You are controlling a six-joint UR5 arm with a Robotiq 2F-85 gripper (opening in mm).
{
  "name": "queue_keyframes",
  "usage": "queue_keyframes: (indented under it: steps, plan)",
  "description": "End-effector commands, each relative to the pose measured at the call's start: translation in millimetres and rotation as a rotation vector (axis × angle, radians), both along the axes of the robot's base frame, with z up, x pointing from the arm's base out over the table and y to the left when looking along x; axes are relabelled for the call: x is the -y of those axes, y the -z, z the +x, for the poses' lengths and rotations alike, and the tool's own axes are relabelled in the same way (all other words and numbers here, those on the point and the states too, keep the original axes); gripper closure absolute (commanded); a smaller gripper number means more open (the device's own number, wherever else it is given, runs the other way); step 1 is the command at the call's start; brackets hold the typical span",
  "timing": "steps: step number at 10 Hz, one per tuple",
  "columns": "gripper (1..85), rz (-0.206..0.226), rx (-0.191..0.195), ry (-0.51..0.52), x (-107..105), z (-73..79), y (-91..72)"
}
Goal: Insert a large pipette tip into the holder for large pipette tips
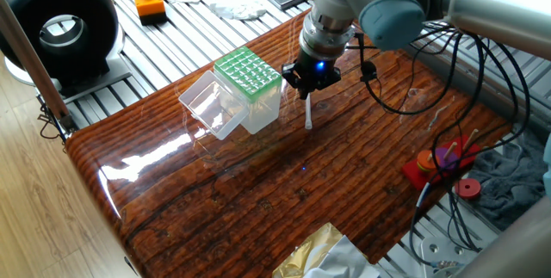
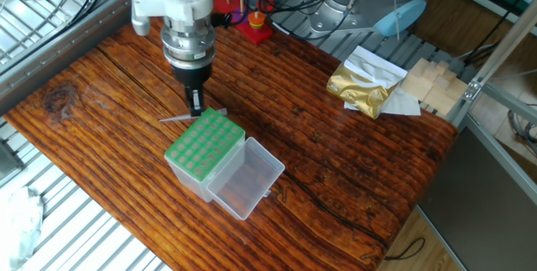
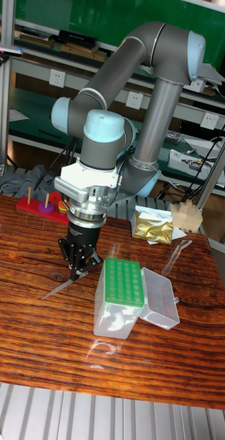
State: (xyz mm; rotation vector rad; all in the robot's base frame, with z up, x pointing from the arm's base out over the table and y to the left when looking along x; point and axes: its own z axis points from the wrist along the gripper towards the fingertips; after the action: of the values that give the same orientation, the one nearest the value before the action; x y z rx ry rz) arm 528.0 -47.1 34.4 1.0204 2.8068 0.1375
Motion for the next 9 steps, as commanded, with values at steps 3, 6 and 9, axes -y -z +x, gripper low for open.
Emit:
queue_keyframes:
  steps: [3, 6, 9]
  plan:
    - [84.7, 0.007, -0.004, 0.008, 4.0, -3.3, 1.8]
    - [84.7, 0.032, -0.004, 0.008, 4.3, -3.5, 5.2]
    - [84.7, 0.092, 0.007, 0.008, -12.4, -1.0, 3.0]
